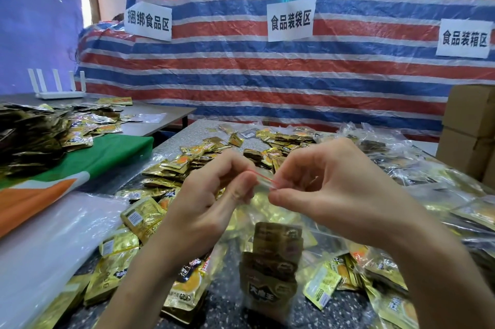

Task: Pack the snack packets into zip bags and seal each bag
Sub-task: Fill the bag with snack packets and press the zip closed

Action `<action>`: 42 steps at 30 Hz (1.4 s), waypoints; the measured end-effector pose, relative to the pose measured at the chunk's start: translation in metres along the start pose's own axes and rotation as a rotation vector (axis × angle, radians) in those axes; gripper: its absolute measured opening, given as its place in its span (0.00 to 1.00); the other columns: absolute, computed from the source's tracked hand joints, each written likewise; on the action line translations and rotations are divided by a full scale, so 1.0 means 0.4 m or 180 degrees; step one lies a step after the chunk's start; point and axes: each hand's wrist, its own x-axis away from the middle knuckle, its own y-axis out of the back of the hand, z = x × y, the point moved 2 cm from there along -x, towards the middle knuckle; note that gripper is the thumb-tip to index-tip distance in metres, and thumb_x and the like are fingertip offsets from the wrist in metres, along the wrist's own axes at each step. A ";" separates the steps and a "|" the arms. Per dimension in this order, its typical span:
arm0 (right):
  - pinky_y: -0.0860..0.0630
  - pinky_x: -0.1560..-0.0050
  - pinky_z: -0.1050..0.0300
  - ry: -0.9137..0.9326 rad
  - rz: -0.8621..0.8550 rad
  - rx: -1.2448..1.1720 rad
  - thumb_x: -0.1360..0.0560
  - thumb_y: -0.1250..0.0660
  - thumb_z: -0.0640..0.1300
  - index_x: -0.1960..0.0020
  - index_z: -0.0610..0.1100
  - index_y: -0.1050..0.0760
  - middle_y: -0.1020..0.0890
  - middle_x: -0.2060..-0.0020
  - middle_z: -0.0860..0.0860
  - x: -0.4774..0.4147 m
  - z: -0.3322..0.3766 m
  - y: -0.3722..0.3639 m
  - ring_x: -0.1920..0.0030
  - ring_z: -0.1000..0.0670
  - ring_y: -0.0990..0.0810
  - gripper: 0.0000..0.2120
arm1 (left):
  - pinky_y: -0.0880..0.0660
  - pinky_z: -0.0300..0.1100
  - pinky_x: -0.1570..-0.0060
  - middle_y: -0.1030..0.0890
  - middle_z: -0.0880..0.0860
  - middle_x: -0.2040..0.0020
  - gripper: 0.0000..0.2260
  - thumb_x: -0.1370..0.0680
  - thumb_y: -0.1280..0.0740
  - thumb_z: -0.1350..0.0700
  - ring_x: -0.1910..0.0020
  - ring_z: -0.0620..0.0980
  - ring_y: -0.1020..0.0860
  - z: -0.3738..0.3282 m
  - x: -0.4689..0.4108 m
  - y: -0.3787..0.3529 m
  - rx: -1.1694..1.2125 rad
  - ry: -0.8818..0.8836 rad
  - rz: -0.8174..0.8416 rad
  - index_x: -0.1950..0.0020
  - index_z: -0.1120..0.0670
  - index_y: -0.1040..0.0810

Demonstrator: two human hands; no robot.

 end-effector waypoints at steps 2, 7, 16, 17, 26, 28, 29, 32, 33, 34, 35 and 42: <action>0.29 0.69 0.64 0.0002 -0.0001 -0.0058 0.29 0.22 0.44 0.62 0.46 0.16 0.17 0.67 0.51 0.001 -0.002 0.002 0.71 0.59 0.24 0.05 | 0.27 0.39 0.61 0.22 0.52 0.60 0.07 0.20 0.37 0.50 0.61 0.51 0.23 0.002 0.001 0.001 0.0035 0.0012 0.0047 0.51 0.51 0.22; 0.25 0.68 0.60 -0.0037 0.0018 -0.0112 0.30 0.20 0.45 0.61 0.46 0.15 0.16 0.67 0.50 0.000 -0.006 0.005 0.69 0.54 0.21 0.05 | 0.26 0.38 0.58 0.21 0.49 0.59 0.06 0.21 0.36 0.50 0.59 0.49 0.22 -0.003 0.007 0.000 0.0106 0.0078 0.0099 0.50 0.50 0.21; 0.20 0.61 0.46 0.0067 -0.0022 0.0035 0.28 0.26 0.55 0.60 0.49 0.18 0.17 0.66 0.51 0.001 0.000 -0.012 0.66 0.52 0.19 0.09 | 0.27 0.32 0.59 0.20 0.46 0.60 0.03 0.22 0.33 0.52 0.61 0.44 0.22 -0.001 0.006 -0.005 -0.0004 -0.0142 -0.0028 0.52 0.50 0.20; 0.21 0.60 0.44 0.0106 -0.0063 0.0068 0.27 0.26 0.55 0.60 0.50 0.18 0.17 0.65 0.51 0.000 0.001 -0.014 0.65 0.52 0.19 0.09 | 0.27 0.32 0.59 0.20 0.45 0.60 0.04 0.22 0.33 0.52 0.61 0.44 0.22 0.001 0.006 -0.004 0.0017 -0.0135 -0.0049 0.52 0.50 0.20; 0.24 0.58 0.53 0.0250 -0.0073 0.0167 0.24 0.28 0.54 0.58 0.52 0.18 0.17 0.64 0.55 0.001 -0.002 -0.010 0.61 0.54 0.20 0.07 | 0.26 0.34 0.60 0.20 0.46 0.62 0.09 0.24 0.30 0.42 0.62 0.46 0.21 0.007 0.011 0.003 0.0193 0.0008 -0.0209 0.53 0.47 0.19; 0.24 0.59 0.51 0.0300 -0.0076 0.0249 0.24 0.28 0.54 0.57 0.52 0.19 0.18 0.64 0.54 0.001 -0.002 -0.012 0.61 0.53 0.21 0.07 | 0.26 0.33 0.60 0.20 0.46 0.63 0.09 0.24 0.29 0.42 0.63 0.46 0.21 0.004 0.011 0.001 0.0180 -0.0038 -0.0252 0.54 0.47 0.19; 0.24 0.59 0.50 0.0334 -0.0070 0.0312 0.24 0.28 0.54 0.57 0.52 0.20 0.19 0.65 0.53 0.001 -0.001 -0.015 0.62 0.52 0.22 0.07 | 0.27 0.33 0.61 0.21 0.46 0.63 0.08 0.24 0.29 0.43 0.63 0.45 0.22 0.002 0.012 0.000 0.0169 -0.0072 -0.0278 0.55 0.47 0.19; 0.24 0.60 0.46 0.0439 -0.0064 0.0425 0.23 0.30 0.53 0.55 0.52 0.23 0.22 0.65 0.53 0.002 0.005 -0.025 0.62 0.51 0.24 0.06 | 0.28 0.33 0.62 0.21 0.46 0.65 0.08 0.24 0.29 0.46 0.65 0.45 0.23 -0.005 0.015 -0.005 0.0200 -0.0135 -0.0376 0.58 0.50 0.19; 0.24 0.60 0.46 0.0461 -0.0092 0.0453 0.23 0.30 0.53 0.55 0.52 0.23 0.22 0.65 0.54 0.003 0.006 -0.027 0.62 0.52 0.24 0.06 | 0.28 0.33 0.63 0.22 0.47 0.66 0.08 0.25 0.29 0.48 0.65 0.46 0.23 -0.005 0.016 -0.004 0.0234 -0.0140 -0.0428 0.59 0.51 0.20; 0.24 0.60 0.47 0.0475 -0.0128 0.0478 0.23 0.31 0.53 0.54 0.53 0.23 0.22 0.64 0.55 0.003 0.006 -0.029 0.61 0.52 0.24 0.05 | 0.28 0.35 0.63 0.22 0.48 0.66 0.07 0.25 0.29 0.50 0.66 0.47 0.23 -0.004 0.016 -0.003 0.0268 -0.0134 -0.0478 0.60 0.52 0.20; 0.24 0.60 0.47 0.0483 -0.0154 0.0489 0.23 0.31 0.54 0.54 0.53 0.23 0.22 0.64 0.56 0.004 0.007 -0.030 0.60 0.53 0.24 0.05 | 0.28 0.36 0.63 0.22 0.49 0.66 0.07 0.26 0.29 0.50 0.66 0.48 0.24 -0.003 0.016 -0.002 0.0295 -0.0121 -0.0516 0.60 0.52 0.20; 0.24 0.60 0.50 0.0593 -0.0246 0.0430 0.25 0.33 0.58 0.54 0.54 0.23 0.21 0.63 0.58 0.002 0.002 -0.035 0.59 0.54 0.22 0.08 | 0.27 0.40 0.64 0.20 0.53 0.66 0.07 0.28 0.29 0.50 0.65 0.52 0.23 -0.008 0.020 0.005 0.0328 -0.0076 -0.0716 0.61 0.52 0.19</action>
